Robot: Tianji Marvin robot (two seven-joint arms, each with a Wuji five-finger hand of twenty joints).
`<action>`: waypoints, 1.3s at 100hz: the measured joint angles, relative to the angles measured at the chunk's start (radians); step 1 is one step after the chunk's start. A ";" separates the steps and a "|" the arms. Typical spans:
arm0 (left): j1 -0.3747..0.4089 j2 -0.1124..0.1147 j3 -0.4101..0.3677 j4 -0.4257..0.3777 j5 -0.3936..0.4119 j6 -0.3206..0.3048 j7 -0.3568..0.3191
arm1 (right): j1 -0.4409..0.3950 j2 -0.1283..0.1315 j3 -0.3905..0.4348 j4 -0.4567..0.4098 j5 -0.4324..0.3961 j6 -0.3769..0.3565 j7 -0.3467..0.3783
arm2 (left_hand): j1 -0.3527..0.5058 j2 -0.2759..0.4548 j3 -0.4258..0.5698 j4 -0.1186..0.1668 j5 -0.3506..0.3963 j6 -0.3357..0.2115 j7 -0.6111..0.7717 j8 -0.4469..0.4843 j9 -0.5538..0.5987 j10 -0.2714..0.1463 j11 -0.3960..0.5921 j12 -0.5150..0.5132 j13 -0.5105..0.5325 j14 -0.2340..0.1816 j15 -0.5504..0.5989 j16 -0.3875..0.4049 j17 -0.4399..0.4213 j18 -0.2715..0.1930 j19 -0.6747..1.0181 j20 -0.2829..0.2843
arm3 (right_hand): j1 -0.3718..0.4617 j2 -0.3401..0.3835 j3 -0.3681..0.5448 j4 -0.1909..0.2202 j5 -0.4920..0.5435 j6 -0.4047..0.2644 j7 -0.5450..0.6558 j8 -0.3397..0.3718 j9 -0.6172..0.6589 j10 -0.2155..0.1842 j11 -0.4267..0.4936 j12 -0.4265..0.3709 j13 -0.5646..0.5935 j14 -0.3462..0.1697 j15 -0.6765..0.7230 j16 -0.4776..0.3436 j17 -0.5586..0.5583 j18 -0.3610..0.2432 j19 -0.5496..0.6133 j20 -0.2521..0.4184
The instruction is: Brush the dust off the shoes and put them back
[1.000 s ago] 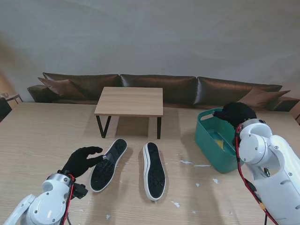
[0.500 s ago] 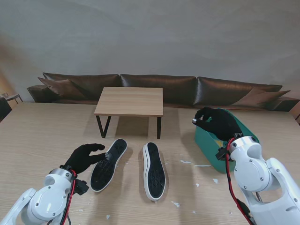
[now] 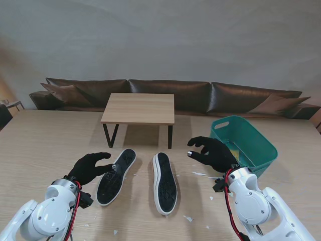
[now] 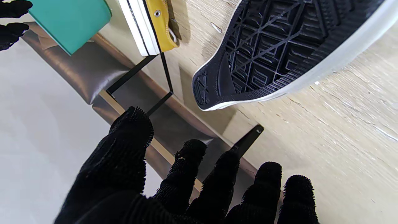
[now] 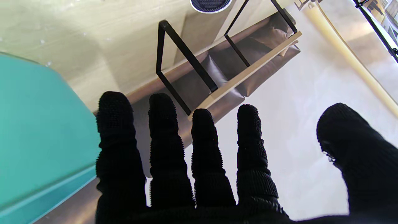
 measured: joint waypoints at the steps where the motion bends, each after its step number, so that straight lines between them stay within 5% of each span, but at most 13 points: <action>1: 0.000 0.000 0.000 0.000 0.002 0.000 0.000 | 0.000 0.000 -0.001 0.003 0.000 -0.002 -0.002 | 0.000 0.000 0.000 0.000 -0.008 0.000 -0.001 0.003 -0.002 0.000 -0.004 0.000 0.000 -0.001 0.000 0.000 0.000 -0.001 0.000 0.000 | 0.000 -0.006 -0.001 0.000 0.000 0.000 -0.002 0.000 -0.009 0.000 0.015 -0.001 0.000 0.000 -0.003 0.000 0.000 0.000 -0.001 0.000; 31: -0.021 0.003 0.002 0.004 0.028 0.032 -0.008 | 0.008 -0.008 -0.030 0.077 -0.006 -0.033 -0.046 | 0.001 0.000 0.000 0.000 -0.033 -0.001 -0.015 -0.005 -0.010 0.000 -0.003 0.000 -0.018 -0.005 -0.003 0.000 -0.005 -0.004 -0.010 0.000 | 0.000 -0.034 0.001 0.000 0.001 -0.002 -0.004 0.000 -0.010 -0.005 0.010 -0.007 -0.024 -0.003 -0.010 -0.002 0.000 0.000 -0.027 0.000; 52: -0.040 0.010 0.000 -0.002 0.123 0.080 -0.036 | 0.009 -0.010 -0.037 0.095 0.012 -0.039 -0.038 | -0.036 -0.010 0.003 0.006 -0.043 -0.001 -0.015 -0.006 -0.011 0.000 -0.001 0.000 -0.018 -0.005 -0.003 0.003 -0.005 -0.005 -0.010 0.006 | 0.000 -0.034 0.001 0.000 0.002 -0.002 -0.004 0.000 -0.010 -0.005 0.010 -0.008 -0.024 -0.003 -0.010 -0.002 0.000 0.000 -0.039 0.000; 64: -0.061 0.021 0.003 -0.008 0.207 0.133 -0.099 | 0.009 -0.010 -0.037 0.095 0.019 -0.041 -0.034 | -0.061 -0.010 0.002 0.006 -0.058 0.000 -0.016 -0.009 -0.023 0.001 0.002 0.013 -0.017 -0.005 0.012 0.026 -0.002 -0.005 -0.009 0.022 | 0.000 -0.034 0.001 0.000 0.003 0.001 0.002 0.000 -0.010 -0.005 0.010 -0.008 -0.024 -0.003 -0.010 -0.002 0.000 0.000 -0.045 0.000; 87: -0.159 0.058 0.049 0.015 0.230 0.245 -0.270 | 0.009 -0.012 -0.035 0.095 0.038 -0.041 -0.030 | -0.126 -0.011 -0.050 0.007 -0.112 0.043 -0.039 -0.020 -0.089 0.004 0.002 0.039 -0.017 -0.016 0.032 0.067 -0.002 -0.026 0.004 0.068 | 0.000 -0.034 0.002 0.000 0.014 0.008 0.018 0.000 -0.009 -0.005 0.010 -0.009 -0.021 -0.003 -0.010 -0.002 0.000 0.000 -0.046 0.000; 130: -0.306 0.082 0.159 0.163 0.197 0.282 -0.329 | 0.009 -0.017 -0.035 0.097 0.055 -0.035 -0.040 | -0.149 -0.011 -0.114 0.007 -0.112 0.055 -0.039 -0.025 -0.088 0.010 0.005 0.088 -0.017 -0.027 0.094 0.148 0.026 -0.028 0.042 0.164 | 0.000 -0.033 0.002 0.000 0.025 0.021 0.020 -0.009 -0.007 -0.004 0.013 -0.009 -0.020 -0.003 -0.007 -0.002 0.000 0.000 -0.046 0.013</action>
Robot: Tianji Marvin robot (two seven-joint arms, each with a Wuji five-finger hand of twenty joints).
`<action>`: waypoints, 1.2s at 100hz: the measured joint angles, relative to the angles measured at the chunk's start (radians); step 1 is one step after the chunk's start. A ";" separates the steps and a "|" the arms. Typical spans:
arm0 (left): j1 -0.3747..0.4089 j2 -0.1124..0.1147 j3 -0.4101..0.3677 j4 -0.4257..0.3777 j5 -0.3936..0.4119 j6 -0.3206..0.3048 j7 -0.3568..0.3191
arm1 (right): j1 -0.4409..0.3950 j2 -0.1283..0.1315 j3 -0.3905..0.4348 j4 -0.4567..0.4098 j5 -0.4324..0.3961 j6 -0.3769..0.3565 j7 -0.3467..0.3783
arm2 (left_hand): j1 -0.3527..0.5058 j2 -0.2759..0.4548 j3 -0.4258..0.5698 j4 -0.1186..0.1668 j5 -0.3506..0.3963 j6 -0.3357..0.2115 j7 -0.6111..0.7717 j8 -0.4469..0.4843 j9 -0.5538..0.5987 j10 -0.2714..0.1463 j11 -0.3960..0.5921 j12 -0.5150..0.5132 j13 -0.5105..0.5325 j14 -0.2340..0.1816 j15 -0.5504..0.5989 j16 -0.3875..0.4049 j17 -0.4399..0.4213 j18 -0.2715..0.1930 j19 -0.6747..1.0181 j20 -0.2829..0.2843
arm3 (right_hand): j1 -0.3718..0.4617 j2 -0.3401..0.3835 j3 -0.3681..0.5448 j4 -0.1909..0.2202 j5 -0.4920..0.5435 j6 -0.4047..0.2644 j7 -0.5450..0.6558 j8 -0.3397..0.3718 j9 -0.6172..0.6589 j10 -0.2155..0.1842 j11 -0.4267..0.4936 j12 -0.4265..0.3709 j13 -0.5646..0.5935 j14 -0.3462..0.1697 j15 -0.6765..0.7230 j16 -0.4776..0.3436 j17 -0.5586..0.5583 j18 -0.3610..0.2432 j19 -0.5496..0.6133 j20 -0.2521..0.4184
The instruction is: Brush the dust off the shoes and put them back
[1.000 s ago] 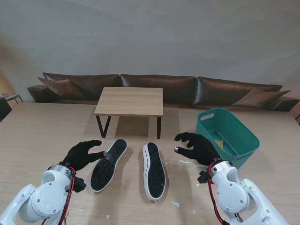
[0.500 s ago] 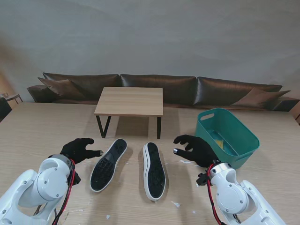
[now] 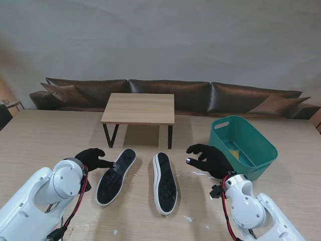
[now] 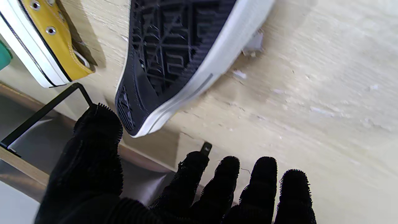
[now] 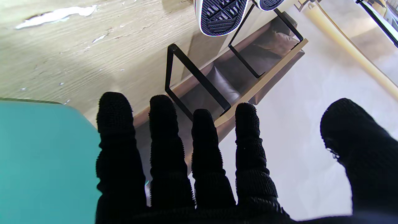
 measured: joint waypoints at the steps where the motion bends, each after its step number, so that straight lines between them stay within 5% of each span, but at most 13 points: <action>1: -0.003 0.001 0.002 0.002 -0.007 0.003 -0.001 | 0.000 0.000 0.000 0.000 0.001 0.000 0.000 | 0.000 0.000 0.000 0.000 0.002 0.000 0.004 0.000 0.000 0.000 0.001 0.000 0.000 0.000 0.002 0.000 0.001 0.000 0.000 0.001 | 0.000 0.000 0.000 0.000 0.000 0.000 0.000 0.000 0.000 0.000 0.000 0.000 0.000 0.000 0.001 0.000 0.000 0.000 0.000 0.000; 43: -0.094 0.004 0.128 0.132 -0.058 0.060 0.005 | -0.001 -0.002 0.001 -0.002 0.024 0.011 0.002 | 0.001 0.000 0.000 0.000 0.020 0.003 0.026 0.013 0.016 0.004 0.015 0.025 0.002 0.008 0.042 0.025 0.025 0.000 0.006 0.035 | 0.000 0.001 0.000 0.000 0.000 0.006 0.000 -0.001 0.013 0.005 0.021 0.000 0.000 0.000 0.007 0.000 0.000 0.000 0.000 0.000; 53: -0.108 -0.004 0.144 0.167 -0.097 0.058 0.052 | -0.002 -0.003 0.000 -0.002 0.029 0.011 0.003 | -0.014 -0.003 -0.008 -0.012 0.032 0.012 0.036 0.038 0.038 0.012 0.015 0.031 0.002 0.011 0.068 0.038 0.037 0.000 0.013 0.058 | 0.000 0.001 0.000 0.000 0.000 0.006 0.000 -0.001 0.013 0.006 0.021 0.000 0.000 0.000 0.010 0.000 0.000 0.000 0.000 0.001; 61: -0.118 -0.014 0.153 0.194 -0.139 0.051 0.106 | -0.002 -0.003 0.000 -0.002 0.031 0.011 0.003 | -0.012 -0.037 0.015 -0.011 0.052 0.013 0.055 0.065 0.053 0.013 0.021 0.072 -0.010 0.065 0.139 0.098 0.039 0.024 0.025 0.107 | 0.000 0.001 0.000 0.000 0.000 0.006 0.005 -0.001 0.013 0.006 0.021 0.000 0.000 0.001 0.012 0.000 0.000 0.000 0.000 0.001; 76: -0.129 -0.033 0.159 0.223 -0.168 0.023 0.150 | -0.003 -0.003 -0.001 -0.002 0.038 0.015 0.003 | -0.015 -0.072 0.136 -0.012 0.095 0.013 0.107 0.151 0.102 0.013 0.051 0.181 -0.006 0.067 0.180 0.154 0.073 0.023 0.078 0.237 | 0.000 0.001 0.000 0.000 0.012 0.016 0.020 -0.003 0.013 0.012 0.021 0.000 0.000 0.004 0.013 0.000 0.000 0.000 0.000 0.001; 89: -0.135 -0.045 0.166 0.241 -0.200 0.004 0.181 | -0.015 -0.003 0.007 -0.016 0.042 0.024 0.012 | -0.028 -0.128 0.272 -0.015 0.141 0.020 0.186 0.266 0.177 0.016 0.094 0.343 0.039 0.049 0.382 0.272 0.061 0.009 0.313 0.346 | 0.000 0.001 0.000 0.000 0.012 0.017 0.020 -0.004 0.013 0.013 0.021 0.000 0.000 0.009 0.014 0.000 0.000 0.000 0.000 0.001; 104: -0.148 -0.050 0.190 0.255 -0.200 -0.003 0.186 | -0.028 -0.003 0.014 -0.037 0.047 0.030 0.022 | -0.047 -0.181 0.387 -0.016 0.143 0.054 0.358 0.442 0.219 0.015 0.147 0.505 0.149 0.050 0.578 0.348 0.023 -0.003 0.823 0.140 | 0.000 0.016 0.001 0.000 0.012 0.018 0.020 -0.006 0.013 0.013 0.021 0.000 0.000 0.010 0.015 0.000 0.000 0.000 0.000 0.001; 110: -0.158 -0.049 0.204 0.261 -0.182 -0.005 0.174 | -0.030 -0.003 0.014 -0.039 0.051 0.030 0.023 | -0.043 -0.212 0.402 -0.073 0.140 0.055 0.468 0.536 0.293 -0.006 0.261 0.562 0.230 0.044 0.641 0.362 0.083 -0.003 0.925 0.085 | 0.000 0.016 0.001 0.000 0.012 0.018 0.020 -0.006 0.025 0.015 0.019 0.000 0.000 0.010 0.016 0.000 0.000 0.000 0.000 0.001; 120: -0.170 -0.049 0.221 0.270 -0.145 -0.028 0.168 | -0.033 -0.003 0.015 -0.042 0.058 0.029 0.027 | -0.018 -0.244 0.363 -0.095 0.128 0.055 0.701 0.558 0.370 -0.032 0.355 0.736 0.356 0.008 0.719 0.360 0.204 -0.003 1.017 0.006 | 0.000 0.016 0.001 0.000 0.014 0.020 0.020 -0.012 0.025 0.016 0.019 0.000 0.001 0.010 0.017 0.000 0.000 0.000 0.000 0.001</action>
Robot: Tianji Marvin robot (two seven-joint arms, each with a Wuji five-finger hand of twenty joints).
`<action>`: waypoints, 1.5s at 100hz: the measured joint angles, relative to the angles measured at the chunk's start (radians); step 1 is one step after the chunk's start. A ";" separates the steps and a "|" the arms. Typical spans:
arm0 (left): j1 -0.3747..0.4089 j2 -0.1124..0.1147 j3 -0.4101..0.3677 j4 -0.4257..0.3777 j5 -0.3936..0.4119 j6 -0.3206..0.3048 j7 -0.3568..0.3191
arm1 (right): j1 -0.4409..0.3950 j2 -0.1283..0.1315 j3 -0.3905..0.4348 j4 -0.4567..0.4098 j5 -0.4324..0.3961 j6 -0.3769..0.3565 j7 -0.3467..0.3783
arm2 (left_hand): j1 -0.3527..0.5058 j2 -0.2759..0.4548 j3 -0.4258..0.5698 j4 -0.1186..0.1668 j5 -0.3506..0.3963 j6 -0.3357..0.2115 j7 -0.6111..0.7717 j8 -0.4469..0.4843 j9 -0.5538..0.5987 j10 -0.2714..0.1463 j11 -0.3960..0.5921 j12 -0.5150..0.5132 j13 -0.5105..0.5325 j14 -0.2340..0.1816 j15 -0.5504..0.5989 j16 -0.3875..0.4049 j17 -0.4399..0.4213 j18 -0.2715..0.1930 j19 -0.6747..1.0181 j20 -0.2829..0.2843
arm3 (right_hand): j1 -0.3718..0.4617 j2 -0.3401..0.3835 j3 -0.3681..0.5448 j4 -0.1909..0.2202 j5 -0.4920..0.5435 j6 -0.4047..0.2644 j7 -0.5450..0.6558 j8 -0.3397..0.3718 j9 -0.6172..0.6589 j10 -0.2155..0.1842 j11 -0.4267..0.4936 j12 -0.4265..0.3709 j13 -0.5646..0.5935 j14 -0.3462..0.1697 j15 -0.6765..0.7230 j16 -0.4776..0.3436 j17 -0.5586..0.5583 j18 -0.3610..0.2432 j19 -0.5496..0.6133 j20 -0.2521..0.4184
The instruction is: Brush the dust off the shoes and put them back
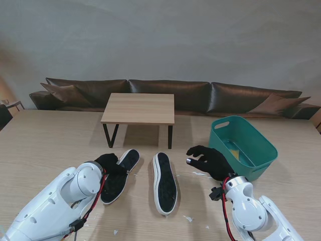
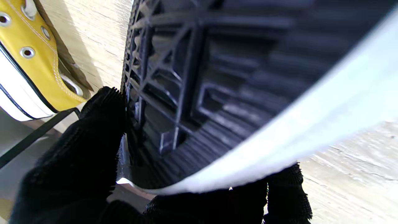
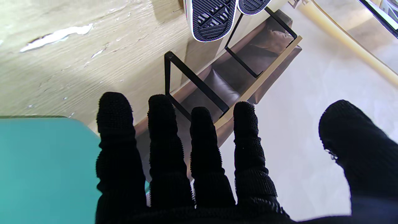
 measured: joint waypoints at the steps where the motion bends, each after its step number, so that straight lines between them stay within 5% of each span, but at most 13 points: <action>1: -0.001 0.000 0.001 0.001 0.001 -0.002 0.000 | 0.000 0.000 0.000 0.000 0.000 0.000 0.001 | 0.000 -0.011 0.000 0.000 0.000 -0.001 0.026 0.000 0.016 -0.005 0.003 0.031 0.006 -0.003 0.004 -0.001 0.019 0.000 0.007 -0.006 | 0.000 0.000 0.000 0.000 0.000 0.002 0.000 0.000 0.000 0.000 0.000 0.000 0.000 0.000 0.000 0.000 0.000 0.000 0.000 0.000; 8: -0.002 -0.002 0.006 0.007 0.002 -0.011 0.010 | -0.002 0.000 0.001 -0.002 0.006 0.000 0.004 | 0.000 -0.034 0.000 0.000 0.002 -0.011 0.134 0.000 0.118 -0.031 -0.039 0.115 0.102 -0.028 0.020 -0.027 0.115 0.000 0.052 -0.056 | 0.000 0.000 0.000 0.000 0.010 0.008 0.001 0.000 0.002 0.000 0.000 0.000 0.000 0.000 0.000 0.000 0.000 0.000 0.000 0.000; 22: 0.008 -0.011 0.008 0.017 0.023 -0.042 0.065 | -0.007 0.000 0.001 -0.007 0.021 0.003 0.006 | -0.001 -0.094 0.008 -0.022 0.060 -0.030 0.205 -0.013 0.237 -0.055 -0.091 0.071 0.258 -0.068 -0.008 -0.081 0.292 0.003 0.066 -0.179 | 0.000 0.001 0.003 0.000 0.010 0.022 0.001 0.000 0.013 0.010 0.003 0.000 0.000 0.001 0.004 0.000 0.000 0.000 0.000 0.000; 39: 0.065 -0.012 -0.042 -0.020 0.085 -0.116 0.058 | -0.009 -0.001 -0.006 -0.009 0.043 0.013 0.002 | 0.028 -0.173 0.075 -0.033 0.100 -0.042 0.217 -0.027 0.285 -0.065 -0.099 0.034 0.356 -0.079 -0.090 -0.066 0.382 0.003 0.055 -0.257 | 0.000 0.001 0.020 0.000 0.020 0.037 0.001 -0.001 0.039 0.015 0.003 0.000 0.023 0.004 0.019 0.000 0.000 0.000 0.000 0.000; 55: 0.158 -0.005 -0.104 -0.111 0.106 -0.152 0.059 | -0.008 -0.003 -0.021 -0.011 0.057 0.032 -0.007 | 0.161 -0.257 0.085 -0.046 0.101 -0.042 0.217 -0.052 0.285 -0.065 -0.108 0.034 0.359 -0.061 -0.187 -0.013 0.378 0.003 0.001 -0.277 | 0.010 0.001 0.032 0.000 0.027 0.047 0.004 -0.002 0.039 0.021 0.003 0.000 0.046 0.013 0.019 0.000 0.000 0.000 0.000 0.000; 93: 0.287 0.005 -0.210 -0.253 0.123 -0.361 0.074 | 0.026 -0.004 -0.105 -0.079 0.059 0.150 -0.012 | 0.197 -0.272 0.084 -0.047 0.101 -0.042 0.216 -0.052 0.271 -0.065 -0.123 0.045 0.353 -0.059 -0.330 0.054 0.325 0.000 -0.067 -0.288 | 0.026 0.012 0.077 0.000 0.033 0.058 0.010 -0.007 0.039 0.025 0.003 0.000 0.047 0.014 0.024 0.000 0.000 0.000 0.014 0.000; 124: 0.288 0.004 -0.218 -0.264 0.086 -0.494 0.115 | 0.141 -0.019 -0.217 -0.100 0.108 0.320 -0.007 | 0.220 -0.306 0.101 -0.068 0.104 -0.042 0.214 -0.051 0.269 -0.065 -0.142 0.045 0.352 -0.058 -0.401 0.061 0.298 -0.001 -0.083 -0.369 | 0.055 0.012 0.102 0.000 -0.127 0.037 -0.040 -0.070 -0.018 0.027 0.011 -0.001 0.044 0.026 0.074 0.020 -0.001 0.000 0.087 0.023; 150: 0.235 0.007 -0.174 -0.255 0.125 -0.574 0.122 | 0.200 -0.043 -0.267 -0.094 0.202 0.387 0.005 | 0.229 -0.317 0.103 -0.068 0.111 -0.047 0.214 -0.051 0.269 -0.070 -0.147 0.030 0.352 -0.057 -0.424 0.061 0.291 -0.001 -0.084 -0.391 | 0.033 0.011 0.094 0.000 -0.250 0.006 -0.069 -0.114 -0.105 0.041 0.021 -0.015 0.020 0.055 0.094 0.020 -0.003 0.000 0.122 0.048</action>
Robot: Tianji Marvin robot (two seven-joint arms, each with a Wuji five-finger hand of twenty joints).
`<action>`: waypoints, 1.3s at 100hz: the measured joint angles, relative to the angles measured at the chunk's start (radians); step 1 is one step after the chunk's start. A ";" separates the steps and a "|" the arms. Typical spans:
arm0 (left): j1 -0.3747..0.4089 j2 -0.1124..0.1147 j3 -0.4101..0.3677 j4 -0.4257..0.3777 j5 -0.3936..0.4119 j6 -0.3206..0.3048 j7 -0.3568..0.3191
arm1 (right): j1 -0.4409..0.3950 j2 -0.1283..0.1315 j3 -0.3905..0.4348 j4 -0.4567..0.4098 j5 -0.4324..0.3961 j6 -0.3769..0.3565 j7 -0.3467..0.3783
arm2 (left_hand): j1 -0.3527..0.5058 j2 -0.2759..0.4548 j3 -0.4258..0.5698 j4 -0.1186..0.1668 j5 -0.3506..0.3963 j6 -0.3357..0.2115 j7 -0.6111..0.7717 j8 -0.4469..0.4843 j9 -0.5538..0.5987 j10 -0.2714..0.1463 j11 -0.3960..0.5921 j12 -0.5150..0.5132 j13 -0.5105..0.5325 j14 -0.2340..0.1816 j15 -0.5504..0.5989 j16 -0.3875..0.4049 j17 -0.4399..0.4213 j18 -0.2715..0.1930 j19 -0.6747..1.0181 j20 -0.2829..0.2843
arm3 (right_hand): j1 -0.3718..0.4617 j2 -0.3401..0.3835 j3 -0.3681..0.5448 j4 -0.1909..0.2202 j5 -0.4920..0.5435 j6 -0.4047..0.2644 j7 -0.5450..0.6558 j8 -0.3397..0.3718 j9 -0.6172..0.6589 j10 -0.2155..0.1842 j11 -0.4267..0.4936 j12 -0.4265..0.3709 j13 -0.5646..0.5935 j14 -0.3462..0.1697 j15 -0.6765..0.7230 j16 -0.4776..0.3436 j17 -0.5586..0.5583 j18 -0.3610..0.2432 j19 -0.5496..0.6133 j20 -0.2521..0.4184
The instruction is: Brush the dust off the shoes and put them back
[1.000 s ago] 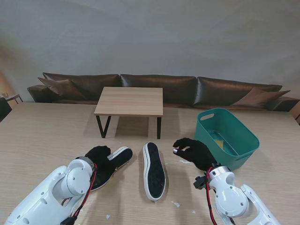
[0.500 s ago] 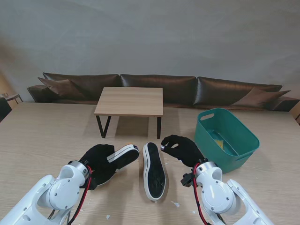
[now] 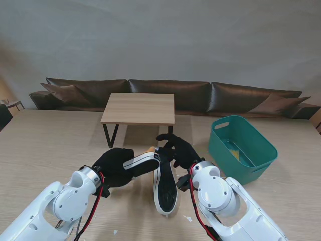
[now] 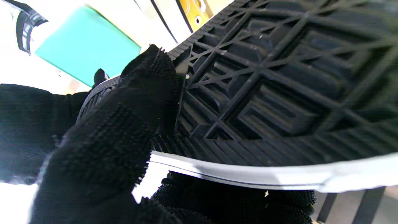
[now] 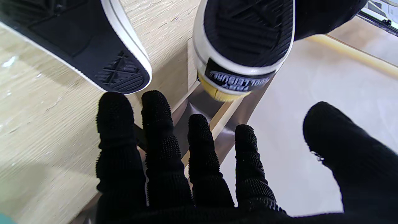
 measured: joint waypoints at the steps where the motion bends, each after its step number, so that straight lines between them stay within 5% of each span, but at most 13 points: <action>1: -0.002 0.000 0.001 0.000 0.002 -0.001 0.001 | 0.000 -0.001 -0.001 0.000 0.002 0.000 0.000 | 0.000 0.000 0.000 0.000 0.000 0.000 0.000 0.000 0.000 0.000 0.000 0.000 0.000 0.000 0.000 0.000 0.000 0.000 0.000 0.000 | 0.000 0.000 0.004 0.000 0.000 -0.001 0.000 -0.003 -0.006 0.001 0.005 -0.001 0.000 0.000 0.000 0.000 0.000 0.000 0.000 0.000; 27: -0.024 -0.002 0.017 0.017 0.035 -0.052 0.053 | 0.013 0.005 -0.039 -0.020 -0.008 0.110 0.067 | 0.008 -0.030 0.002 0.000 0.016 -0.019 0.000 -0.020 0.002 -0.012 0.000 -0.011 0.000 0.001 -0.004 0.000 -0.004 0.000 0.000 -0.006 | -0.024 0.000 -0.074 0.000 -0.019 0.010 -0.003 -0.037 -0.010 0.048 -0.010 -0.051 0.012 0.032 -0.025 -0.001 0.000 0.000 0.048 0.001; 57: -0.018 -0.006 0.007 0.016 0.063 -0.064 0.079 | 0.011 -0.002 -0.061 -0.032 0.055 0.100 0.045 | 0.019 -0.069 0.010 0.000 0.030 -0.025 0.006 -0.020 0.005 -0.015 0.000 -0.012 0.000 0.003 -0.017 -0.002 -0.011 0.000 0.000 -0.030 | -0.002 -0.065 -0.026 0.000 -0.019 0.023 0.032 -0.019 0.000 0.072 0.002 -0.062 0.095 0.024 0.084 0.027 0.000 0.000 0.202 0.029; 80: -0.020 -0.005 0.010 0.030 0.099 -0.062 0.123 | 0.014 0.007 -0.079 -0.035 0.047 0.088 0.074 | 0.043 -0.120 0.010 -0.001 0.051 -0.045 0.034 -0.016 0.008 -0.026 0.000 -0.012 -0.001 0.004 -0.046 -0.015 -0.033 0.000 -0.016 -0.035 | 0.041 -0.129 -0.007 0.000 -0.070 -0.042 0.063 0.023 0.009 0.073 0.012 -0.058 0.135 0.011 0.152 0.055 0.000 0.000 0.286 0.056; 93: -0.024 -0.006 0.012 0.040 0.102 -0.064 0.139 | 0.015 0.010 -0.092 -0.032 0.047 0.074 0.075 | 0.054 -0.144 0.010 -0.002 0.055 -0.051 0.050 -0.011 0.008 -0.028 0.000 -0.012 -0.002 0.004 -0.058 -0.018 -0.035 0.000 -0.029 -0.046 | 0.079 -0.165 0.014 0.000 -0.070 -0.049 0.119 0.141 -0.005 0.075 0.051 -0.046 0.135 -0.003 0.188 0.068 0.000 0.000 0.292 0.058; 113: -0.024 -0.007 0.010 0.041 0.129 -0.065 0.156 | 0.014 0.010 -0.108 -0.027 0.037 0.055 0.071 | 0.072 -0.183 0.010 -0.002 0.064 -0.077 0.060 -0.010 0.006 -0.047 0.000 -0.012 -0.005 -0.006 -0.080 -0.028 -0.045 -0.021 -0.046 -0.057 | 0.149 -0.218 0.122 -0.002 -0.005 0.009 0.419 0.348 0.018 0.102 0.112 -0.019 0.221 -0.043 0.308 0.095 0.000 0.000 0.356 0.077; 119: -0.024 -0.008 0.010 0.040 0.129 -0.063 0.160 | 0.010 0.009 -0.112 -0.026 0.033 0.049 0.056 | 0.073 -0.202 0.010 -0.002 0.068 -0.087 0.067 -0.010 0.006 -0.053 -0.001 -0.012 -0.006 -0.011 -0.080 -0.028 -0.046 -0.029 -0.046 -0.058 | 0.148 -0.248 0.125 -0.027 0.048 0.037 0.507 0.373 0.062 0.113 0.116 -0.009 0.272 -0.055 0.345 0.105 0.001 0.000 0.377 0.077; 130: -0.024 -0.010 0.011 0.040 0.129 -0.060 0.162 | 0.000 0.002 -0.123 -0.020 0.016 0.035 0.004 | 0.082 -0.218 0.010 -0.002 0.072 -0.099 0.069 -0.008 0.003 -0.061 -0.001 -0.012 -0.010 -0.025 -0.082 -0.043 -0.048 -0.052 -0.062 -0.058 | 0.188 -0.340 0.146 -0.164 0.163 0.074 0.676 0.324 0.160 0.122 0.117 0.003 0.370 -0.086 0.407 0.113 0.005 0.000 0.423 0.077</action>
